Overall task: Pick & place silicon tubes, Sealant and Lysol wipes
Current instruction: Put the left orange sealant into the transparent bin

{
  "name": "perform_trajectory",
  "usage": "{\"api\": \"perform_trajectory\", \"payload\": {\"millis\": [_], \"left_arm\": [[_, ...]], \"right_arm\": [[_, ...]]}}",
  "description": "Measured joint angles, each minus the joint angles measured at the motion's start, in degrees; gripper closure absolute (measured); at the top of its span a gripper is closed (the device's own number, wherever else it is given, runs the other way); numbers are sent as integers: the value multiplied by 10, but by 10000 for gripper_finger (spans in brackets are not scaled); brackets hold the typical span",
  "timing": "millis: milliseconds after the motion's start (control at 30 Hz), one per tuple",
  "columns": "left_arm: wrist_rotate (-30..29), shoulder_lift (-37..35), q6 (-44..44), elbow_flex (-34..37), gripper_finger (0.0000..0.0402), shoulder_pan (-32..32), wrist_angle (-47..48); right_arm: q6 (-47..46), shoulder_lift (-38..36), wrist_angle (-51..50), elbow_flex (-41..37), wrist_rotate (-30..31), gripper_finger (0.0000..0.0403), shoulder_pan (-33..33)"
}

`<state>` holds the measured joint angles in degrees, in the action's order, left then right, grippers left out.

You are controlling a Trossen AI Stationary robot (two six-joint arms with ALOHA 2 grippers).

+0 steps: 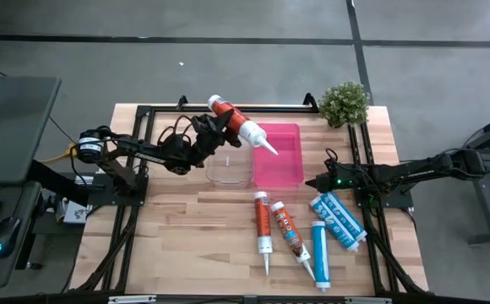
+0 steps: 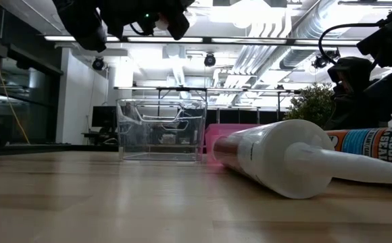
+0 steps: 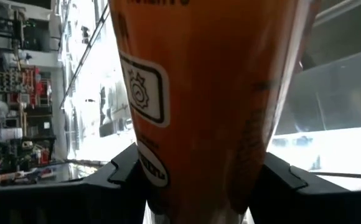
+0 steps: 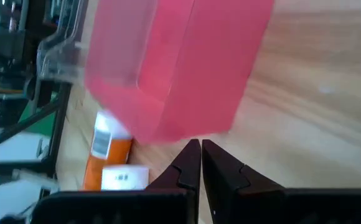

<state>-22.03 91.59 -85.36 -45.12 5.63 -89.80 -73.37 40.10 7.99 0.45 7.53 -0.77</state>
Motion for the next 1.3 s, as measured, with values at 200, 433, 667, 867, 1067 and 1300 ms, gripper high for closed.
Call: {"api": "perform_trajectory", "payload": {"millis": [200,433,667,867,1067,1300], "left_arm": [[-58,0,-4,0,214,-11,0],[-110,0,-4,0,214,-20,0],[-132,0,-32,0,214,-20,0],[-131,0,-20,-9,214,-19,1],[-98,0,-13,-36,214,-19,23],[-115,0,11,-36,214,-19,26]], "right_arm": [[-105,0,15,0,31,391,0],[-49,0,122,0,35,391,2],[102,0,283,27,31,391,2],[344,26,247,138,36,391,20],[642,135,240,283,88,391,30],[791,260,238,407,105,391,29]]}}
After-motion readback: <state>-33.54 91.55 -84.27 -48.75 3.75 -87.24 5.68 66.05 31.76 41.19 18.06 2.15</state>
